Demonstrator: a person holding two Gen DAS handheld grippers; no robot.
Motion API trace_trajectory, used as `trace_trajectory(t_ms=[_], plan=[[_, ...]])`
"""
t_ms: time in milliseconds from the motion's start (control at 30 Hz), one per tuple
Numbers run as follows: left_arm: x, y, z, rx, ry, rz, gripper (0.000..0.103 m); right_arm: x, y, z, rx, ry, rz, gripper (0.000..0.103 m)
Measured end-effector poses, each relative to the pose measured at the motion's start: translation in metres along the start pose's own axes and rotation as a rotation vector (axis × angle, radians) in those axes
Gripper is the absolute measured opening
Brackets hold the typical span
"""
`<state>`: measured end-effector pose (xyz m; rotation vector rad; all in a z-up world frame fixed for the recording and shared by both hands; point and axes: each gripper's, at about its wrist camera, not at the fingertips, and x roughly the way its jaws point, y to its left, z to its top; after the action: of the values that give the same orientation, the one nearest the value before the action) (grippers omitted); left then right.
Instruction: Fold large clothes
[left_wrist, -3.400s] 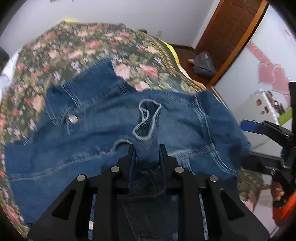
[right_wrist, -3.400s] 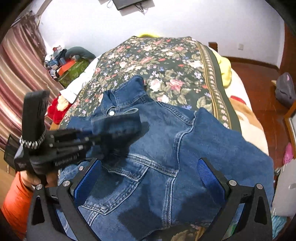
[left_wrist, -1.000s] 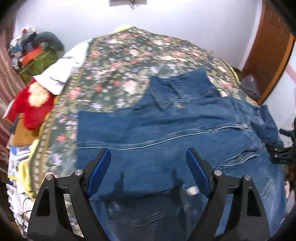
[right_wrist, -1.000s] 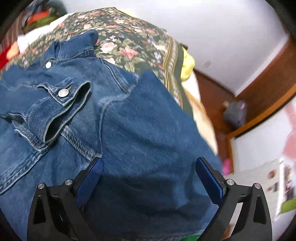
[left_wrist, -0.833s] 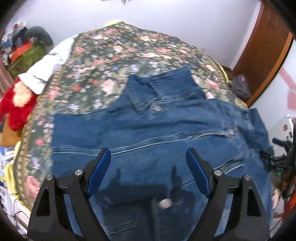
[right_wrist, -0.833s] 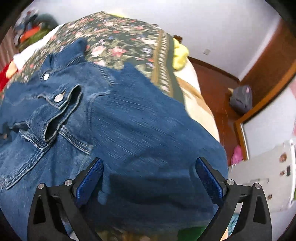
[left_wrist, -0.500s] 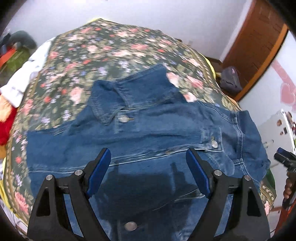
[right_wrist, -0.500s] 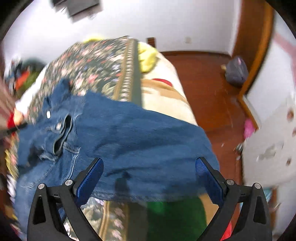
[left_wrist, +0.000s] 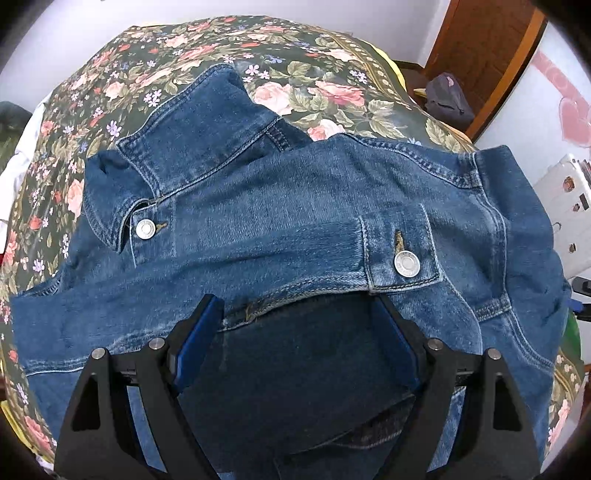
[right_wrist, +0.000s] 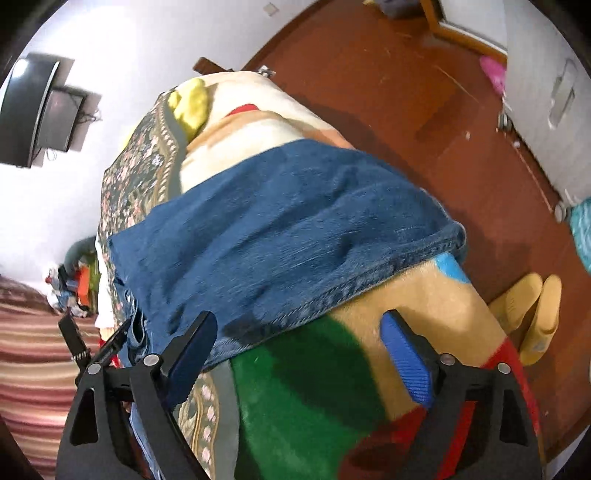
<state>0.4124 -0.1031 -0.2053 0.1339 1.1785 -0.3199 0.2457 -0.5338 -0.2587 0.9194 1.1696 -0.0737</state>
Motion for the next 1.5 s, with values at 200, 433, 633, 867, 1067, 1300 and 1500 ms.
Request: trace_trajectory(t_ms=[200, 433, 633, 867, 1067, 1300, 1500], plan=[[-0.006, 0.000, 0.000, -0.005, -0.020, 0.006, 0.083, 0.023, 0.003, 0.025, 0.017, -0.030, -0.031, 0.073], [-0.031, 0.002, -0.002, 0.000, -0.087, 0.012, 0.083, 0.021, 0.029, 0.045, -0.043, -0.141, -0.060, 0.032], [-0.067, 0.013, -0.003, -0.027, -0.177, 0.013, 0.083, -0.027, 0.090, 0.042, -0.225, -0.311, -0.045, 0.018], [-0.121, 0.028, -0.009, -0.037, -0.305, 0.041, 0.083, -0.092, 0.187, 0.014, -0.436, -0.467, 0.098, 0.013], [-0.169, 0.055, -0.027, -0.068, -0.411, 0.052, 0.083, -0.110, 0.283, -0.023, -0.583, -0.488, 0.241, 0.012], [-0.201, 0.098, -0.060, -0.136, -0.464, 0.074, 0.084, -0.056, 0.383, -0.075, -0.738, -0.372, 0.277, 0.012], [-0.208, 0.129, -0.095, -0.175, -0.450, 0.114, 0.085, 0.038, 0.428, -0.119, -0.803, -0.171, 0.218, 0.012]])
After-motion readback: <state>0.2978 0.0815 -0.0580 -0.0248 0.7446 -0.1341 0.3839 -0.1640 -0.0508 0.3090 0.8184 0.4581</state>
